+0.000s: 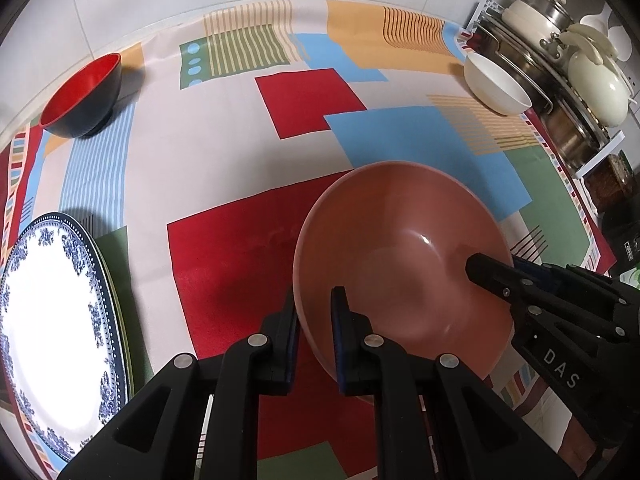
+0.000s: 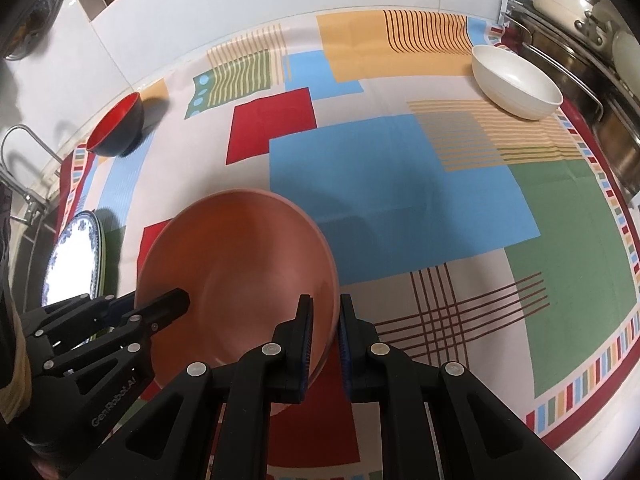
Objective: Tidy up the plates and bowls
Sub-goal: 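Carry the pink bowl toward the plate stack and lower it onto the cloth, then open both grippers and lift them off the pink bowl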
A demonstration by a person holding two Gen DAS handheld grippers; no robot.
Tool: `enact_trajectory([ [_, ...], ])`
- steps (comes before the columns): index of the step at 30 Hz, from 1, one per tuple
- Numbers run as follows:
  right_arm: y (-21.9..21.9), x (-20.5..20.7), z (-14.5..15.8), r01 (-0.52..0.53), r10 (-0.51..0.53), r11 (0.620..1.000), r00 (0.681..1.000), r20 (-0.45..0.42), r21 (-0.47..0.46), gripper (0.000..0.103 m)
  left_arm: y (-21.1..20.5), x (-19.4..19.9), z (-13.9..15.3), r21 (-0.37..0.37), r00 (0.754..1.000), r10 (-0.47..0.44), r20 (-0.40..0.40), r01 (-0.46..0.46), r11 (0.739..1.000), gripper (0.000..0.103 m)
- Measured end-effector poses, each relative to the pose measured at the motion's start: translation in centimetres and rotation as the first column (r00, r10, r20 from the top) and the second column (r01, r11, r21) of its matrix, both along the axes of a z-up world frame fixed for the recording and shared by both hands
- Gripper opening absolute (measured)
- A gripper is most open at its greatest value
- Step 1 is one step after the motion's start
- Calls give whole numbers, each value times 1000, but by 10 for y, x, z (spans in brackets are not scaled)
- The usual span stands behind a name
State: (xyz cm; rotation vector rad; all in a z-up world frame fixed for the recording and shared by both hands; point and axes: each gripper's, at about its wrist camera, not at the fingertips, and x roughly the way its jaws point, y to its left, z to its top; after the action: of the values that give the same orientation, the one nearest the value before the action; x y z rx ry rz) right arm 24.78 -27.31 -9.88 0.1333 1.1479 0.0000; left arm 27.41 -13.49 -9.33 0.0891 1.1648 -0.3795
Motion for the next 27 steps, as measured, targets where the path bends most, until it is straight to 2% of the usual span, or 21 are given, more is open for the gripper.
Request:
enact_trajectory([
  [3,-1,1,-1,0,0,1000,1000,-4,8,13,0,0,0,-2,1000,2,3,-2,1000,16],
  [6,-2,0,-2,-3,3,1000,1000,-5,19,14,-1,0,1,6,1000,0,17,0,1000,22],
  [10,-4,1,-1,-1,1,999,1000,-3,44,15,-3,-2,9,44,997,3,77,-6,999,45],
  [11,-6,0,0,0,0,999,1000,-2,44,16,-3,-3,13,46,996,3,94,-7,999,46],
  [12,-7,0,1,3,-3,999,1000,0,44,19,-3,-3,16,48,994,4,105,-9,999,46],
  [17,-17,-6,20,33,-35,999,997,73,28,31,-9,0,40,49,981,-11,191,2,999,62],
  [19,-26,-7,32,69,-70,998,989,127,14,44,-15,5,49,42,977,-28,212,19,999,65],
  [21,-37,-7,42,108,-106,994,980,168,-6,53,-23,10,58,37,972,-47,231,39,999,67],
  [27,-78,3,64,219,-201,975,947,250,-45,55,-61,35,80,8,957,-134,256,137,991,68],
])
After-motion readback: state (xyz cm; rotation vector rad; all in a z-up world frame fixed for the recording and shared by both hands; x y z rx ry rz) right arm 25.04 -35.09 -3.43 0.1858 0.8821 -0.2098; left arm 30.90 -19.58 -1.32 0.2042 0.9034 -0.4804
